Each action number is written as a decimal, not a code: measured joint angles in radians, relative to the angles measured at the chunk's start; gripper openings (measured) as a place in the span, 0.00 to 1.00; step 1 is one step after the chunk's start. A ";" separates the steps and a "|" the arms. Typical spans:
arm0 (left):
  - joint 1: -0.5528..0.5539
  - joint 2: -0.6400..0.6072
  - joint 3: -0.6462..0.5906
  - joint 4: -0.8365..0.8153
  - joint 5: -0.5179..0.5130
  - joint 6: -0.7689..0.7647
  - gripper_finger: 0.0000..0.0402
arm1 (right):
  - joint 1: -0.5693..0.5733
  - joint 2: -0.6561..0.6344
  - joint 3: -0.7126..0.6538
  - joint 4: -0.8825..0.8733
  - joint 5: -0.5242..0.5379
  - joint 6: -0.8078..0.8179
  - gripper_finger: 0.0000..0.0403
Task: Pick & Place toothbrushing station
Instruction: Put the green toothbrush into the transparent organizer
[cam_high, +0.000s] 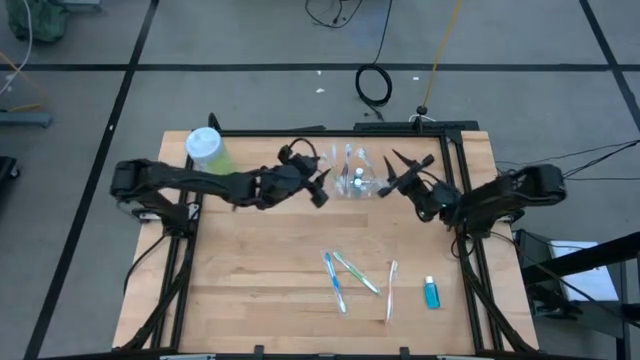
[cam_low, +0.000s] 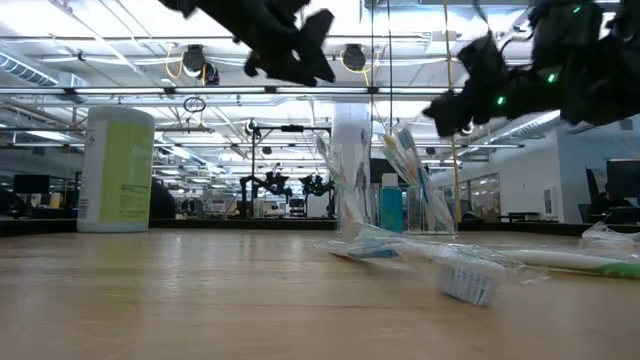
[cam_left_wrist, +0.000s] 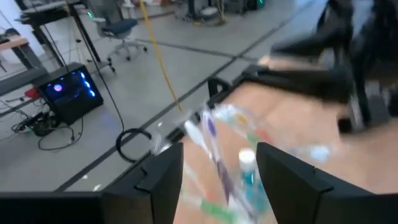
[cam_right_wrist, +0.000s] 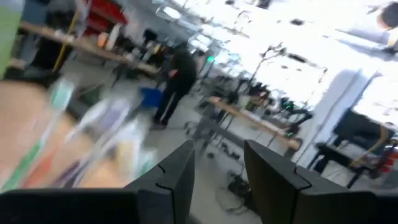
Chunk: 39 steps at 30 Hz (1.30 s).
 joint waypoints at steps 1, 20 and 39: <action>-0.007 -0.026 0.000 -0.053 0.000 0.000 0.52 | 0.020 -0.030 0.000 0.005 0.029 -0.029 0.32; -0.028 -0.383 -0.050 -0.484 0.079 0.019 0.53 | 0.315 -0.283 0.341 -0.855 -0.453 0.383 0.32; -0.034 -0.370 -0.419 0.000 0.370 0.018 0.53 | 0.482 0.183 0.479 -1.191 -0.455 0.875 0.45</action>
